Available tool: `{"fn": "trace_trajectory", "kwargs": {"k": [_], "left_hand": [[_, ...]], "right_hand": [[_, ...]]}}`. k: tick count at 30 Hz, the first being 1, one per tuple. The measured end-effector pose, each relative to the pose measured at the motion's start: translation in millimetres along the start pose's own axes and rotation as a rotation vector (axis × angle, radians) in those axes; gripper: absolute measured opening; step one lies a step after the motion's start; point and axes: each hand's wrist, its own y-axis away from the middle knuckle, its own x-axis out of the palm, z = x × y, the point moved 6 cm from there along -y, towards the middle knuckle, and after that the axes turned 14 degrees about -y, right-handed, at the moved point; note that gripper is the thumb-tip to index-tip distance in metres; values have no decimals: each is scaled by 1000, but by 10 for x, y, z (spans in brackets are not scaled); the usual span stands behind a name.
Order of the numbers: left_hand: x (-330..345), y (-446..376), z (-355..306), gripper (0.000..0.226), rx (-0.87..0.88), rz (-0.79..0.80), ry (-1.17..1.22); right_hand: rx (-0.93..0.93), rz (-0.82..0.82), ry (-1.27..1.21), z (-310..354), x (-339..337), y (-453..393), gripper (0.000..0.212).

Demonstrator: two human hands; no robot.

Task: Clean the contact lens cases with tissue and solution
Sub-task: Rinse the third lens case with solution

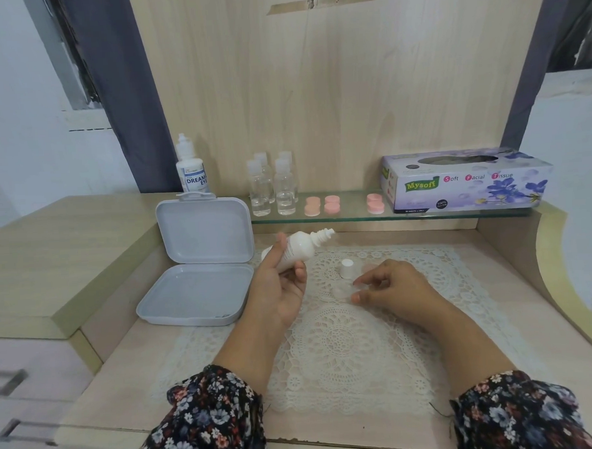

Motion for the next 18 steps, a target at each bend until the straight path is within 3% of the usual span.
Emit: {"fn": "trace_trajectory", "kwargs": {"k": [10, 15, 18], "left_hand": [[-10, -12, 8, 35, -9, -7, 10], [-13, -3, 14, 29, -25, -13, 13], [-18, -17, 23, 35, -30, -24, 13]], "right_hand": [[37, 17, 71, 34, -97, 62, 41], [-19, -87, -210, 83, -182, 116, 28], [-105, -133, -151, 152, -135, 110, 27]]}}
